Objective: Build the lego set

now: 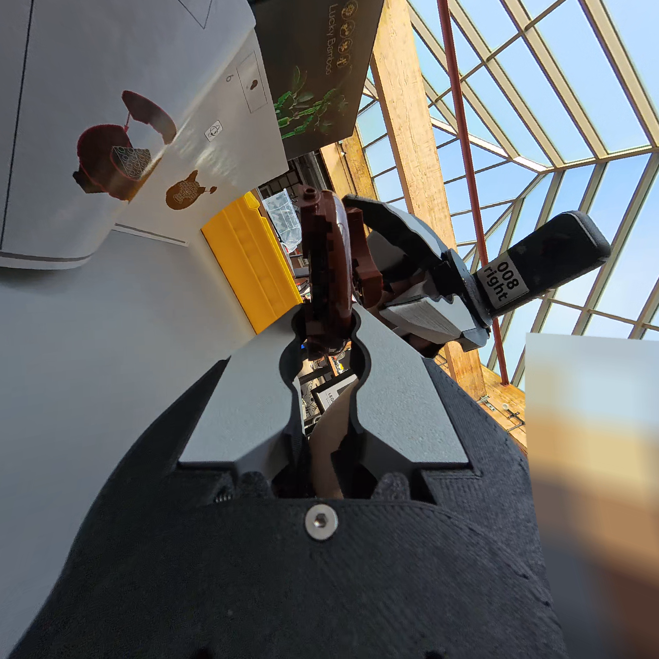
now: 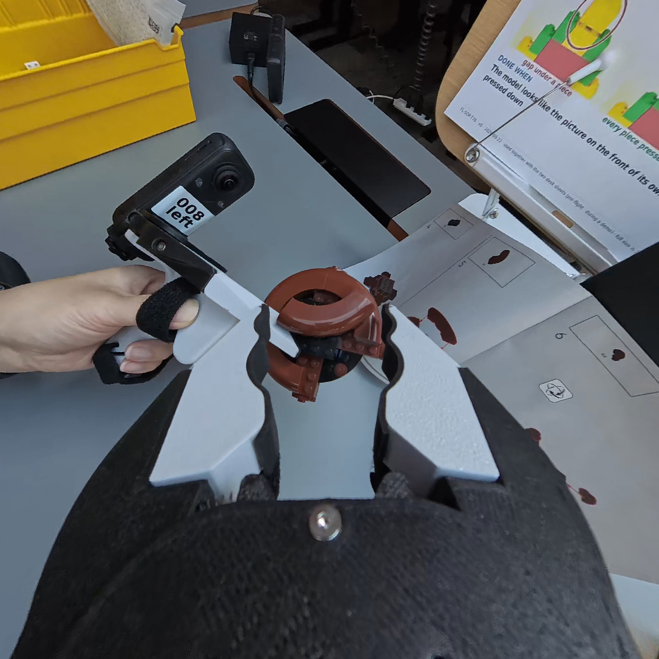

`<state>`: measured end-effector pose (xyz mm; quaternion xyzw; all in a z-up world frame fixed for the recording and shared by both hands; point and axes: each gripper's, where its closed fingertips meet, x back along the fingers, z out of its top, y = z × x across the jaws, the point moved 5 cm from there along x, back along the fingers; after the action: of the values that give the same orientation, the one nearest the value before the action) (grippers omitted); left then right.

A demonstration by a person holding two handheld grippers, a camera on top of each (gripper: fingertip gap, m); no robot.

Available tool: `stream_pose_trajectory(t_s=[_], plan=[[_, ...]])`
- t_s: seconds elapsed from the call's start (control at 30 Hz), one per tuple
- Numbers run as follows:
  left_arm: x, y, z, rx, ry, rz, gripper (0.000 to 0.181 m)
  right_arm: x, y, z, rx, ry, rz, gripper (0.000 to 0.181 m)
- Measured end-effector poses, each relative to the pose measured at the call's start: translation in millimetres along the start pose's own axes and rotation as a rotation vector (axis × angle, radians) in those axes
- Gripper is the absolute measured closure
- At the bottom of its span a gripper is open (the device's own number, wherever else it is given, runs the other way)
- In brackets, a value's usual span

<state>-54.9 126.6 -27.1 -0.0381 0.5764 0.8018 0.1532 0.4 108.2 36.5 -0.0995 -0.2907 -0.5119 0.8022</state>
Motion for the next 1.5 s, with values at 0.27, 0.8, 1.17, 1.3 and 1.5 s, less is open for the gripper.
stream_pose_trajectory(t_s=[0.27, 0.8, 1.17, 1.3, 1.5], plan=[[-0.9, 1.3, -0.8, -0.003, -0.002, 0.000, 0.163, -1.4, 1.0, -2.2, -0.025, -0.013, 0.001, 0.126], [8.9, 6.3, 13.6, 0.062, 0.063, -0.075, 0.162, 20.5, 4.3, 4.8, 0.126, 0.021, -0.007, 0.127], [5.1, 5.2, 9.1, 0.132, 0.066, -0.142, 0.163, 14.2, -1.3, -5.7, 0.227, -0.061, 0.013, 0.126], [0.6, 5.8, 4.5, 0.142, 0.033, -0.174, 0.163, 21.0, -2.7, -7.6, 0.274, -0.081, 0.019, 0.126], [-6.0, 13.3, -1.7, 0.110, -0.026, -0.212, 0.163, 36.0, 0.4, -7.5, 0.282, -0.081, 0.023, 0.126]])
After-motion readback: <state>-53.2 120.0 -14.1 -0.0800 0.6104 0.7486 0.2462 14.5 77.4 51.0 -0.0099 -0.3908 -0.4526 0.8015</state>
